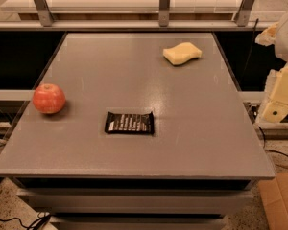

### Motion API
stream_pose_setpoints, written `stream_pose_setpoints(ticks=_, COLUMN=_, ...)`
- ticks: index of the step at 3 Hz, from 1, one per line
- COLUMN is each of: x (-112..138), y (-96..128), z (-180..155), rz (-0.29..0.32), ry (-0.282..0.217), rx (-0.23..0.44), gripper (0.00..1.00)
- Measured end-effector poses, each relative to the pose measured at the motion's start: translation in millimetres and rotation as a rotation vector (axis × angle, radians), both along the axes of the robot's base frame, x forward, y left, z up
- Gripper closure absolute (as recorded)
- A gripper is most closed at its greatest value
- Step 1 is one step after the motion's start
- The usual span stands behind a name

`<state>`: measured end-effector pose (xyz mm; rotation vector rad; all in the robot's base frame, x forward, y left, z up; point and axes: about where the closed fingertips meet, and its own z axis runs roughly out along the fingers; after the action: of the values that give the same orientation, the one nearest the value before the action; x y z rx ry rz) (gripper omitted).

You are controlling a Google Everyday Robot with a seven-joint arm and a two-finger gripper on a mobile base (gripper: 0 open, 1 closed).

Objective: Move sponge near rxbar chocolate

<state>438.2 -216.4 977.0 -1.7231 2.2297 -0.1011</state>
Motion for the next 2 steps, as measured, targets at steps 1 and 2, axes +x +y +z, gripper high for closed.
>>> stream_pose_setpoints(ticks=1, x=0.0, y=0.0, z=0.0, rz=0.0, ry=0.0, rx=0.0, gripper=0.0)
stream_pose_setpoints(ticks=2, x=9.0, y=5.0, z=6.8, rz=0.038, ry=-0.022, rx=0.026, gripper=0.0)
